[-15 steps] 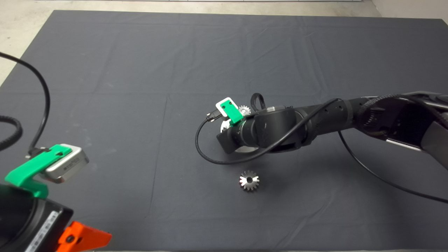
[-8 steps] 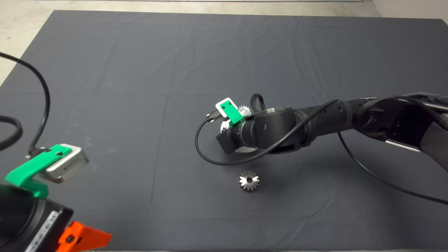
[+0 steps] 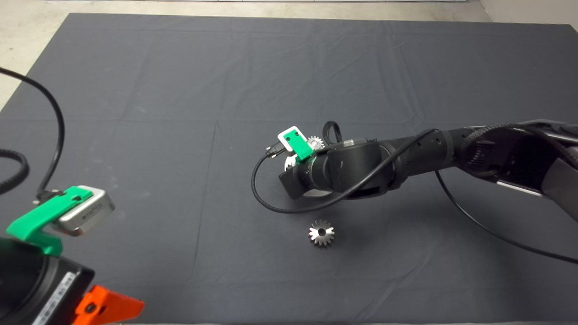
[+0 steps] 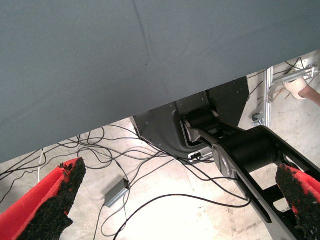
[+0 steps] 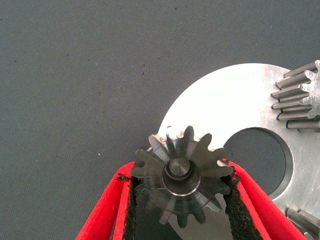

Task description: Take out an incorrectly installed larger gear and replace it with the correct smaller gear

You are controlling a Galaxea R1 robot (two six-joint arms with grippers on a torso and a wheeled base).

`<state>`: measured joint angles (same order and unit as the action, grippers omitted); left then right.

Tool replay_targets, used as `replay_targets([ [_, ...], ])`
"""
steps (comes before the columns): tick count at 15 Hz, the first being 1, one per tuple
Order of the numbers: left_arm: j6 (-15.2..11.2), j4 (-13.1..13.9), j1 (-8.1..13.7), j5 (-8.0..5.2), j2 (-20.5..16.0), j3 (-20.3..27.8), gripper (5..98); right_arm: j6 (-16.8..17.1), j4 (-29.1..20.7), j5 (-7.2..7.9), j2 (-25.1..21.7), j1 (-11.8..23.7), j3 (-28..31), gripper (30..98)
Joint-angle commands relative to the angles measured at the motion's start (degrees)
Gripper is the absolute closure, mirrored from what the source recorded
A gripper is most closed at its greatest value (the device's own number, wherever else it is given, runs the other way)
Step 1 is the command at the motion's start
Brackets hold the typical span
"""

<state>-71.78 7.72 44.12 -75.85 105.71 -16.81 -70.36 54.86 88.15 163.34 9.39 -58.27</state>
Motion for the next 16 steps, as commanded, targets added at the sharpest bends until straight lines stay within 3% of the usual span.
replay_targets([
  [1,-0.2,0.9,0.09,0.09,-0.1,0.65,6.0,-0.04,1.55,1.32,0.01,0.81,-0.85,89.0],
  [16,-0.2,0.9,0.09,0.09,-0.19,0.68,6.0,-0.12,1.56,1.32,0.54,0.92,-1.04,88.9],
])
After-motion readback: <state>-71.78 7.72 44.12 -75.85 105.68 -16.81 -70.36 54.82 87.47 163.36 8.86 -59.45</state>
